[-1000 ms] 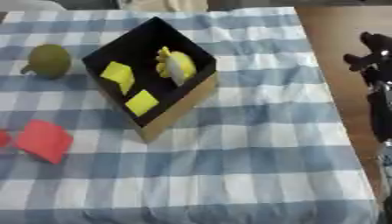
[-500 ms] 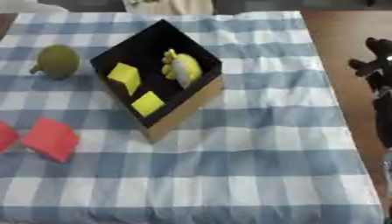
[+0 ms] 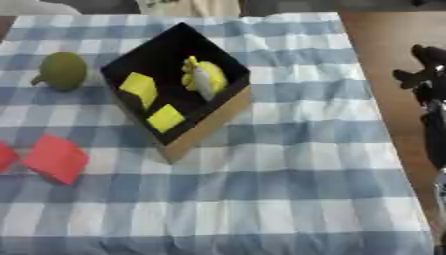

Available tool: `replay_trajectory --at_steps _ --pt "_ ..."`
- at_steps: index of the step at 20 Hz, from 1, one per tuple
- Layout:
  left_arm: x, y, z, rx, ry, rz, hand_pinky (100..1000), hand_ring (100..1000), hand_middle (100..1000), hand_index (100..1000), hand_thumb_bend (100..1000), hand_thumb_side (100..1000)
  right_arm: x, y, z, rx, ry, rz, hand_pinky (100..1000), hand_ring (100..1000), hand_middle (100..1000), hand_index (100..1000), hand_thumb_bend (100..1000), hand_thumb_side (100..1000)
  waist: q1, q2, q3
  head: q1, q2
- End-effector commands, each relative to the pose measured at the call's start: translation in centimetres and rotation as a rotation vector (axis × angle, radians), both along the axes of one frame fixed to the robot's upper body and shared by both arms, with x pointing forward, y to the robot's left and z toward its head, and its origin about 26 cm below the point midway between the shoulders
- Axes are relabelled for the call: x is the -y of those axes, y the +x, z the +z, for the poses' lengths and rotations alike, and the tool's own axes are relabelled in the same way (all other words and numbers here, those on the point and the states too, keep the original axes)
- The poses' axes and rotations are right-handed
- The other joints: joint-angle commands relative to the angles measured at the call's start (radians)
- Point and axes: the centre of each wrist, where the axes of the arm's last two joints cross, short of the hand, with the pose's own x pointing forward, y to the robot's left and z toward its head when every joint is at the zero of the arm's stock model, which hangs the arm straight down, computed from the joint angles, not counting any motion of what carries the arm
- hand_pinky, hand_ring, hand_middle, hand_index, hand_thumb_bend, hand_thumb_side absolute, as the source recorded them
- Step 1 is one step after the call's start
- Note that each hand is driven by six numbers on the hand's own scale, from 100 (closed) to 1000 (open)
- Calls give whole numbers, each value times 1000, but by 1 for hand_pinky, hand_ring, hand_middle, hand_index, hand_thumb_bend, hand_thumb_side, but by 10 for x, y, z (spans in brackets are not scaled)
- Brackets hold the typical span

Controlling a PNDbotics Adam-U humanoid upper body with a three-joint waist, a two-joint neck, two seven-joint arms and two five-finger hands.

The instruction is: Pick up objects on the table and place them in the box.

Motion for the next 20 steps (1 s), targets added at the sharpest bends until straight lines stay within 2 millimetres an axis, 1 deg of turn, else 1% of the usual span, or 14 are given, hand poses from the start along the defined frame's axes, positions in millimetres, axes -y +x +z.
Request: replay_trajectory --at_steps 1,4,6,11,14,20 --pt "-9 2 10 22 39 -7 858 854 792 915 839 100 -2 0 7 13 -20 19 852 1000 490 835 100 592 0 -25 -2 6 0" --pt "-13 6 6 5 23 -12 866 853 817 926 841 100 -3 1 7 9 -21 27 852 1000 488 834 100 592 -1 -23 -7 9 -1" --pt "-14 9 3 -10 9 -17 874 872 826 922 824 100 -4 1 7 7 -21 30 852 1000 486 833 100 592 -1 -22 -11 11 -2" --pt "-15 15 -1 -55 -27 -31 877 883 831 909 789 100 -5 2 8 4 -19 38 852 1000 483 832 100 592 -3 -19 -18 17 -4" --pt "-15 18 -2 -76 -41 -30 876 863 841 907 760 100 -5 3 7 -1 -15 39 853 1000 480 831 100 594 -3 -18 -22 20 -5" --pt "-16 26 -5 -94 -65 -21 874 842 844 911 734 100 -7 4 7 -10 -10 39 853 1000 476 829 100 596 -2 -13 -30 25 -7"
